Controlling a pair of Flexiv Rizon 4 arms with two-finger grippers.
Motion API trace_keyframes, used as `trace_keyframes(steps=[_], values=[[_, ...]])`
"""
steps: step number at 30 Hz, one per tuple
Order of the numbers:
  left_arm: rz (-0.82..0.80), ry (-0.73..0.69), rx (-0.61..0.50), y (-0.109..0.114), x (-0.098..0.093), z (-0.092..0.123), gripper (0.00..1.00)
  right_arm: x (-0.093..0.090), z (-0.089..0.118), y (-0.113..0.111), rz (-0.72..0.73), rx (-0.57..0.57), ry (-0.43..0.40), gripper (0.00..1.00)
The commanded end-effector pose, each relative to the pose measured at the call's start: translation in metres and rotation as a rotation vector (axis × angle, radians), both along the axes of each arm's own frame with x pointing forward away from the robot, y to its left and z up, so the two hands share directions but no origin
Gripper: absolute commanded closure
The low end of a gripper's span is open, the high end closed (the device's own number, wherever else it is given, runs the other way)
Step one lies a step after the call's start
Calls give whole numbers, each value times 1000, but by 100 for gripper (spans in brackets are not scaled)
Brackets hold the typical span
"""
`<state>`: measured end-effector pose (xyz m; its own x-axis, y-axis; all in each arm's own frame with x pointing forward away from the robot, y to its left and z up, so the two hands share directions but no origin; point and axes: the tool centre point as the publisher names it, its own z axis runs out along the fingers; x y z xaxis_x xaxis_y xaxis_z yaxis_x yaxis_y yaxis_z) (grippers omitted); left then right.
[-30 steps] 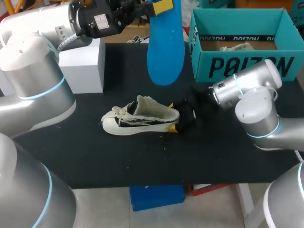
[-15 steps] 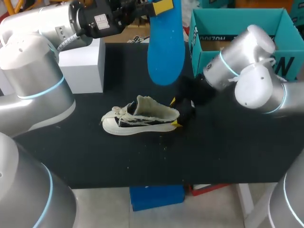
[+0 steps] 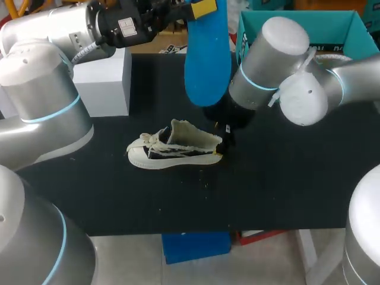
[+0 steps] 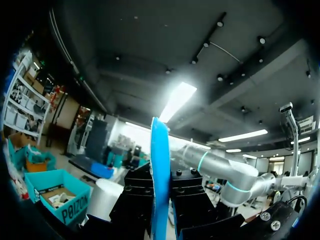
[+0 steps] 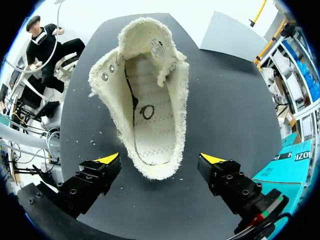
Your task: Take the shoe out of the shoebox, open the shoe tongue, remove and reinsert the insole, then place the shoe into the shoebox
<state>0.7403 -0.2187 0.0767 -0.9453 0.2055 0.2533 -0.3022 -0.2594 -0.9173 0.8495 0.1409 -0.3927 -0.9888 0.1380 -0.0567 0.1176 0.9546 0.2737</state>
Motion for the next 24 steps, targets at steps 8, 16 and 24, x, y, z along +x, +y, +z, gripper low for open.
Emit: trace_keyframes(steps=[8,16,24], values=[[2,-1,1,-1,-1,-1,100,-1,7,6,6,-350,24,0],[2,-1,1,-1,-1,-1,100,1,8,10,30,-345,17,0],[2,-1,1,-1,-1,-1,100,3,7,13,37,-329,8,0]])
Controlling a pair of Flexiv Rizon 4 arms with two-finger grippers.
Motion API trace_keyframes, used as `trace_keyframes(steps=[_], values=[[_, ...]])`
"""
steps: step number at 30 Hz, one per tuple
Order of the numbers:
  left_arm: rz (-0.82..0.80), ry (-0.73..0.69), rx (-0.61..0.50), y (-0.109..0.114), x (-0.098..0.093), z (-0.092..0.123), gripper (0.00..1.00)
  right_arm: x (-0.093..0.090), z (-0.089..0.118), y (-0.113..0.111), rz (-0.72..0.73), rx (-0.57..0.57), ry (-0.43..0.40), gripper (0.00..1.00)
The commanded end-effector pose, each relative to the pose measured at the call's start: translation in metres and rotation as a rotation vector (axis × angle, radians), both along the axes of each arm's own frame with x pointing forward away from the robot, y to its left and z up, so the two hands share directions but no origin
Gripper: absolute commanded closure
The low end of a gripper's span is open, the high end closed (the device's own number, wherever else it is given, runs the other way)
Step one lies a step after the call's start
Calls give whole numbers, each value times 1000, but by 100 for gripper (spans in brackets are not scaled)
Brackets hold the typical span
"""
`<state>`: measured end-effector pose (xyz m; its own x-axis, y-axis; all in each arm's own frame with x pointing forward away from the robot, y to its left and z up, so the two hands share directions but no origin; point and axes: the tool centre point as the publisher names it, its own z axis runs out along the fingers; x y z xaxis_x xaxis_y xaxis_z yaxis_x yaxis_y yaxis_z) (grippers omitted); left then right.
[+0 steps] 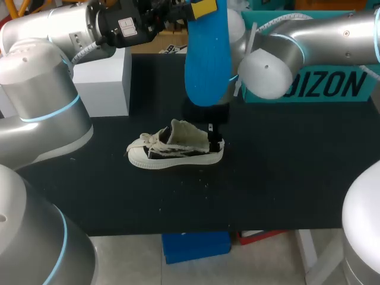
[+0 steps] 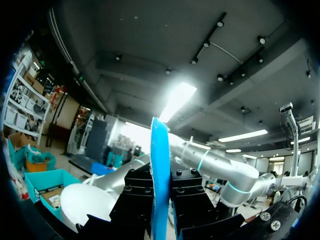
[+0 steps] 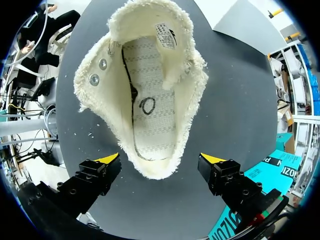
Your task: Take the shoe out of the shoebox, open the shoe tongue, remove and reinsert the insole, then place the shoe into the shoebox
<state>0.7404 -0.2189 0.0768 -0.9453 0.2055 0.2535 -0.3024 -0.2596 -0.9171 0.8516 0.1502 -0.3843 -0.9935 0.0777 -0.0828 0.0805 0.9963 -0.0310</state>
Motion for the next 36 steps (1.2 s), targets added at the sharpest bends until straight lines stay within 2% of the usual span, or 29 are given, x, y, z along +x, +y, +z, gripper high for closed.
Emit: trace_keyframes(steps=[1,11,25,36], values=[[2,-1,1,0,-1,-1,100,1,-2,5,0,-19,1,0],[2,-1,1,0,-1,-1,100,1,-2,5,25,79,-8,0],[2,-1,1,0,-1,-1,100,1,-2,9,113,378,0,0],[2,-1,1,0,-1,-1,100,0,-7,17,196,614,45,0]])
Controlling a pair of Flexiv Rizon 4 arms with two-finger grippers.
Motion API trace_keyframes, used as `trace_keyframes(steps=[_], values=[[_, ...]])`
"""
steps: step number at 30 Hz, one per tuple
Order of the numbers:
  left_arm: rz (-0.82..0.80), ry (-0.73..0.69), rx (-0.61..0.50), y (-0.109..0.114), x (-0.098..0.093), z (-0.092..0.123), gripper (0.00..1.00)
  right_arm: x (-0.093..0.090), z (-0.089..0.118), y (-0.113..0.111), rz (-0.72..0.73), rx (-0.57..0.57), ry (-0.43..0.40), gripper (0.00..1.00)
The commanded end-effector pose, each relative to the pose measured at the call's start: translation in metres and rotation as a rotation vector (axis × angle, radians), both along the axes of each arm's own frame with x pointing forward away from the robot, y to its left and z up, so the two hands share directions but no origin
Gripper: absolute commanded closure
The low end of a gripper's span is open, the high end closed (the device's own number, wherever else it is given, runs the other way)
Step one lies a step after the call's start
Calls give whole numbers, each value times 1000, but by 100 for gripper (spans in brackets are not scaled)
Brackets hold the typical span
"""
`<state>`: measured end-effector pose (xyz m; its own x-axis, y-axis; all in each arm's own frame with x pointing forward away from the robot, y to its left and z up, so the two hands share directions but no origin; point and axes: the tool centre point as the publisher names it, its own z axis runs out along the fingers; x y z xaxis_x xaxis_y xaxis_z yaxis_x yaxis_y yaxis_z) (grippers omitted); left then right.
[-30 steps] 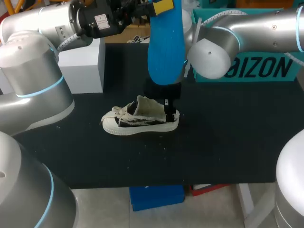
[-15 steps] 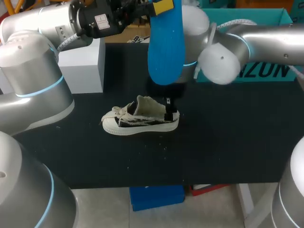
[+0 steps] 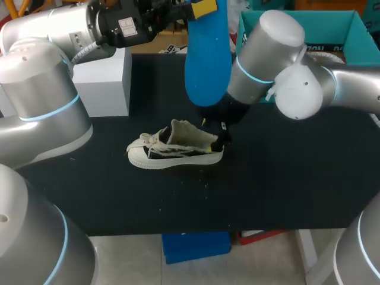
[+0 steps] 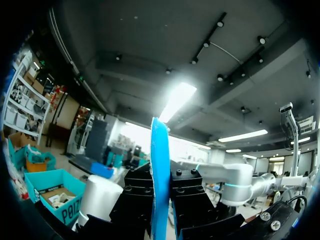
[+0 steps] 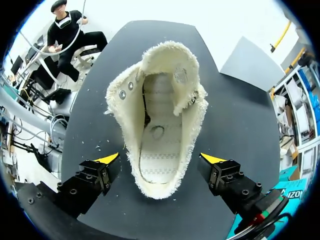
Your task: Take the shoe out of the shoebox, open the shoe tongue, remove and reinsert the insole, then place the shoe into the shoebox
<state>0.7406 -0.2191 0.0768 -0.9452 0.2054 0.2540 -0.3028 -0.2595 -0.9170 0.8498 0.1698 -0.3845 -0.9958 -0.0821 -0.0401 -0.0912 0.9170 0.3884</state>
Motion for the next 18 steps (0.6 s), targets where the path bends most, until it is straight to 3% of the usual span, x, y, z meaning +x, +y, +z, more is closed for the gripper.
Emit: trace_keyframes(steps=[1,18], values=[[2,-1,1,0,-1,-1,100,2,-7,-3,11,196,21,0],[2,-1,1,0,-1,-1,100,-1,-21,-3,-42,316,49,0]])
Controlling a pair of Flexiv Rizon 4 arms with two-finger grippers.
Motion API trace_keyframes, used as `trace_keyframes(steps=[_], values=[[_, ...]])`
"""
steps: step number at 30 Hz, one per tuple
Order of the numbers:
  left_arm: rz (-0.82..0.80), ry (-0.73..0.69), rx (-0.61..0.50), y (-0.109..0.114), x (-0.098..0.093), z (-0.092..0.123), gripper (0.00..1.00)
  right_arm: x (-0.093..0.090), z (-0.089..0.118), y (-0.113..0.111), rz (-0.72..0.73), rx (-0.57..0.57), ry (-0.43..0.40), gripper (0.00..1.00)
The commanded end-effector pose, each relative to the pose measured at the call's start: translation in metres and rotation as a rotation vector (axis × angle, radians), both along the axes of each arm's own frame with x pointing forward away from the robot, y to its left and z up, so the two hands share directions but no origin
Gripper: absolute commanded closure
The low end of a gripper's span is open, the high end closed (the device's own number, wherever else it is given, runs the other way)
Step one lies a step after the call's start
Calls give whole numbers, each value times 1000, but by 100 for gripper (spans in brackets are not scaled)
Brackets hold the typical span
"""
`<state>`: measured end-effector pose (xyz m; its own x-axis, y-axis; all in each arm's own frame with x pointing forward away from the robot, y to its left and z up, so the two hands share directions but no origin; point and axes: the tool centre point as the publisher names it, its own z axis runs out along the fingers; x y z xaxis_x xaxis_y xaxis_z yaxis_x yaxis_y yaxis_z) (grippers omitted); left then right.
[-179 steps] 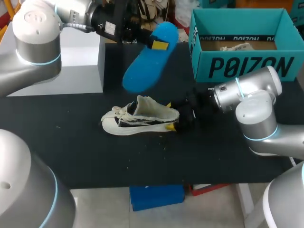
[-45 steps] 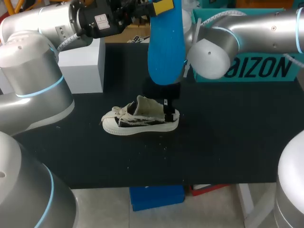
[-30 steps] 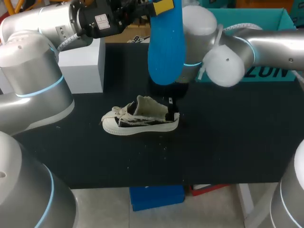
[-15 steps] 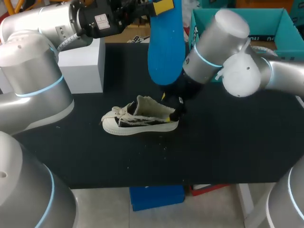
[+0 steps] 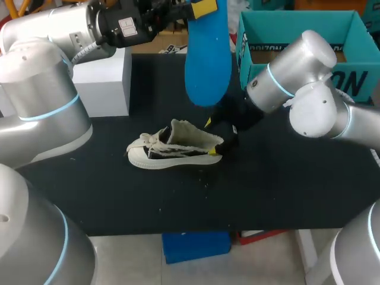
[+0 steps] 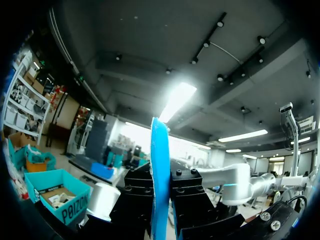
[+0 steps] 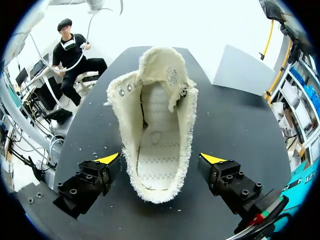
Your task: Take the shoe out of the shoebox, open the shoe tongue, remove and reinsert the insole, then place the shoe into the shoebox
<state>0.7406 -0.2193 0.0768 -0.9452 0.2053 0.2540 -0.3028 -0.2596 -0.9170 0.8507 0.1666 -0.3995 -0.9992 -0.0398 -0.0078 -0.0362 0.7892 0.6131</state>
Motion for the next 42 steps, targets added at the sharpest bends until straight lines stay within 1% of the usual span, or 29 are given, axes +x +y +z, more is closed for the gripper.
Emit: trace_keyframes(steps=[1,11,23,26,31,34,36,40,42], values=[[2,-1,1,0,-1,-1,100,-1,-6,0,-8,59,2,0],[2,-1,1,0,-1,-1,100,0,-18,1,-30,130,11,0],[2,-1,1,0,-1,-1,100,-3,-29,-8,-66,154,37,0],[2,-1,1,0,-1,-1,100,-5,-28,-12,-81,142,39,0],[2,-1,1,0,-1,-1,100,-8,-19,-21,-104,119,37,0],[2,-1,1,0,-1,-1,100,-8,-14,-26,-110,84,42,0],[2,-1,1,0,-1,-1,100,-7,-11,-28,-115,26,55,0],[2,-1,1,0,-1,-1,100,-1,-6,-32,-150,-142,67,0],[2,-1,1,0,-1,-1,100,4,-4,-32,-157,-294,81,0]])
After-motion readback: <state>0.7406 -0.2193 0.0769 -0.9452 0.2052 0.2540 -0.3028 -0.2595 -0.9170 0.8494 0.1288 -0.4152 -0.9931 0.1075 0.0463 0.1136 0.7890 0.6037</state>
